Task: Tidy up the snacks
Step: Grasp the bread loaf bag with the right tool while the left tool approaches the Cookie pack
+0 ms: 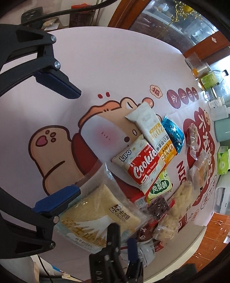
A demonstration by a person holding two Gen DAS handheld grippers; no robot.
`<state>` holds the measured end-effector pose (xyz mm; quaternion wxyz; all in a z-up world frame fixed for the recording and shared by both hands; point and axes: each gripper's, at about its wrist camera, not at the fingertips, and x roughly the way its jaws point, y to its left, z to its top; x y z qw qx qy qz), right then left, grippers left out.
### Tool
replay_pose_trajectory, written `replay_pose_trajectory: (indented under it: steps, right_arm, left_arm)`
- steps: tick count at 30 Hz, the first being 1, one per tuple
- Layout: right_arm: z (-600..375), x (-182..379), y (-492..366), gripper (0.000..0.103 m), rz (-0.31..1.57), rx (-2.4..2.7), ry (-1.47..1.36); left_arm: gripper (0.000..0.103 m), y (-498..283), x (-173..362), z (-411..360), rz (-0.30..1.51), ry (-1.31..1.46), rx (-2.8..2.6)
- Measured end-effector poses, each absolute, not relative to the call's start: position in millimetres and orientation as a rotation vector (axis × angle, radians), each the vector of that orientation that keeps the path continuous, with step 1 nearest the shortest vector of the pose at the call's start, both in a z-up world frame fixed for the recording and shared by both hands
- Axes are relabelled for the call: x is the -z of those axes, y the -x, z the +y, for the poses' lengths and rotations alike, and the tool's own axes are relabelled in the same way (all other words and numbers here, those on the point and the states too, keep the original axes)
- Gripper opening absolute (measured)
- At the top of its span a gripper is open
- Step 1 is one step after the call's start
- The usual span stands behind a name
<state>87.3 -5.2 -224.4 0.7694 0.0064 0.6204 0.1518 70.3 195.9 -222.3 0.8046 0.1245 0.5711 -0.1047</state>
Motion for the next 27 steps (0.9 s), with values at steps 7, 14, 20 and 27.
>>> replay_pose_trajectory:
  steps: [7,14,20,27]
  right_arm:
    - [2.5,233.1,-120.7,0.081,1.359,-0.354,-0.101]
    - [34.3,241.9,-138.0,0.095,1.362,-0.386,0.040]
    - [54.0,238.3,-137.4,0.051,1.311,-0.387,0.210]
    - [40.4,233.0,-135.0,0.007,1.339,-0.424,0.156]
  left_arm:
    - [0.099,-82.1,224.9,191.0,1.222,-0.270,0.235]
    - [0.099,-87.3,230.5,188.2,1.233,-0.269,0.238]
    - [0.099,-97.9,225.8,199.4,1.225,-0.252,0.215]
    - [0.099,-128.5,215.6,206.9,1.172,-0.305,0.182]
